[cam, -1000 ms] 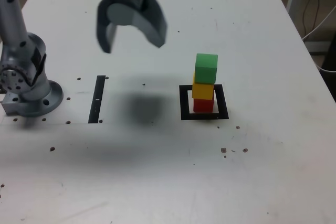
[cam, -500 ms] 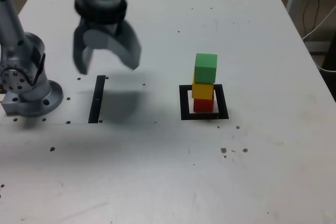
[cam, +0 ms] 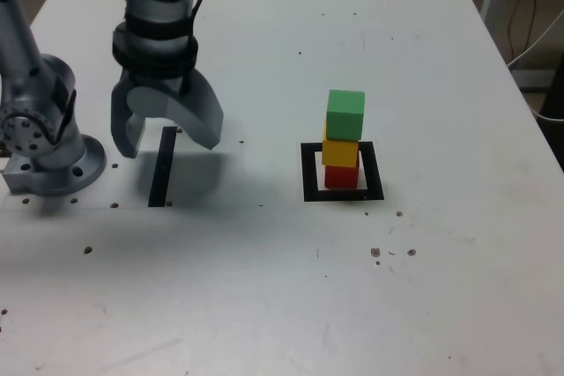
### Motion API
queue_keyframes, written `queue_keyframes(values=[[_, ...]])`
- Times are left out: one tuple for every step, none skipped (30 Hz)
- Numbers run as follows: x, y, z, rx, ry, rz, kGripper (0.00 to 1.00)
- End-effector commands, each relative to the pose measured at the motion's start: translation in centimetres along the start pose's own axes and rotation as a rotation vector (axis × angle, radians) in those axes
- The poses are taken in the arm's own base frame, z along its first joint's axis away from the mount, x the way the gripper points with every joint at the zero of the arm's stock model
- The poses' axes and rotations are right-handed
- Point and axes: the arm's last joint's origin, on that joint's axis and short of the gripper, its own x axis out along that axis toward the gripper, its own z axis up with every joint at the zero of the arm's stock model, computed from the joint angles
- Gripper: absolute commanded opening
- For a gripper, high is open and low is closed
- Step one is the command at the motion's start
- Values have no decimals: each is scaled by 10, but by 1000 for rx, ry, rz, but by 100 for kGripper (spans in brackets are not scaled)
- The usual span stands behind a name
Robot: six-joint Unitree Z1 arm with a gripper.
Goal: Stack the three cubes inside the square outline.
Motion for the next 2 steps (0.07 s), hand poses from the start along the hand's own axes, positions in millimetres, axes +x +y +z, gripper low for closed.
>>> queue_keyframes(values=[[3, 0, 0, 0, -4, -3, 97], [5, 0, -1, 0, -5, -3, 97]])
